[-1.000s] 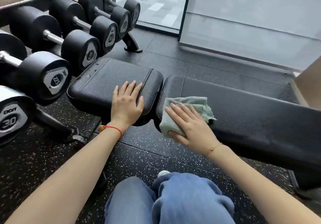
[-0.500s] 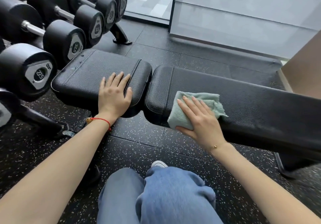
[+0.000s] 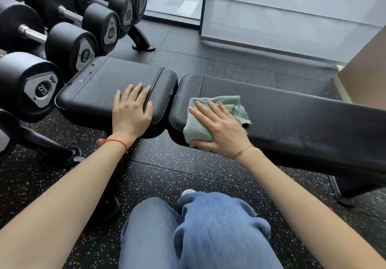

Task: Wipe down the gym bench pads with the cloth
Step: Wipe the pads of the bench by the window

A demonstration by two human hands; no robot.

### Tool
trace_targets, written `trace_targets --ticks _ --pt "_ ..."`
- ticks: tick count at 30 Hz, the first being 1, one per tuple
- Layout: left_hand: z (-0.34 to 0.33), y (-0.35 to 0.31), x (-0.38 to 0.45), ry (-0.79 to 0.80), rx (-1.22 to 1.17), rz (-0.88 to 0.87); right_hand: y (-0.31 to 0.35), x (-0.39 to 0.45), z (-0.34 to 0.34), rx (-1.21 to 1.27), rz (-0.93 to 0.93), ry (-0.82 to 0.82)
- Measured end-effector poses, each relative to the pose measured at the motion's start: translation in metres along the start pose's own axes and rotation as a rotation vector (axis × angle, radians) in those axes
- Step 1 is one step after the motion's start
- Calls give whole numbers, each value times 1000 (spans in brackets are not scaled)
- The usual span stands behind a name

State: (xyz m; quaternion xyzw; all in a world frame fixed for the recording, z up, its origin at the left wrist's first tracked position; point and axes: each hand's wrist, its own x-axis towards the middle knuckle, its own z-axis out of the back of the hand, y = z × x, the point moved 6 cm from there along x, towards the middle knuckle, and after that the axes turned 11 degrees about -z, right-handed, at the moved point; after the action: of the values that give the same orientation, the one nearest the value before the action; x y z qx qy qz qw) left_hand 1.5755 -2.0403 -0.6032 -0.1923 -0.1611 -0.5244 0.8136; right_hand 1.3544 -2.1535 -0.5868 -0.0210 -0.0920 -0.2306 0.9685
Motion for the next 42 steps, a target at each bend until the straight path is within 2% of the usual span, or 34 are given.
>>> trace_targets --ticks 5,9,12,18,22,26,31,33,36,40,42 --pt "1 2 -1 -15 -1 -3 -62 -66 14 3 -112 -75" --pt "1 -1 -1 -27 8 8 -117 -110 23 -20 -246 -55" --pt "0 -3 -1 -8 18 24 -101 -89 20 -26 -217 -29" --pt "2 -3 -2 8 10 26 -2 -10 -3 0 -47 -80" --pt "1 -2 -2 52 3 14 -34 -39 6 5 -23 -124" --pt "8 -16 0 49 -20 54 -100 -88 17 20 -153 -143" --pt "0 -99 10 35 -141 -108 -34 -32 -1 -26 -39 -89" --pt "-6 -120 17 37 -172 -145 -28 -23 -3 -7 -15 -84" --pt "-17 -134 24 76 -173 -169 -68 -59 8 22 -38 -111" --pt "-27 -141 26 98 -170 -168 -165 -137 28 24 -213 -126" --pt "-28 -141 25 88 -145 -159 -192 -154 34 14 -265 -110"
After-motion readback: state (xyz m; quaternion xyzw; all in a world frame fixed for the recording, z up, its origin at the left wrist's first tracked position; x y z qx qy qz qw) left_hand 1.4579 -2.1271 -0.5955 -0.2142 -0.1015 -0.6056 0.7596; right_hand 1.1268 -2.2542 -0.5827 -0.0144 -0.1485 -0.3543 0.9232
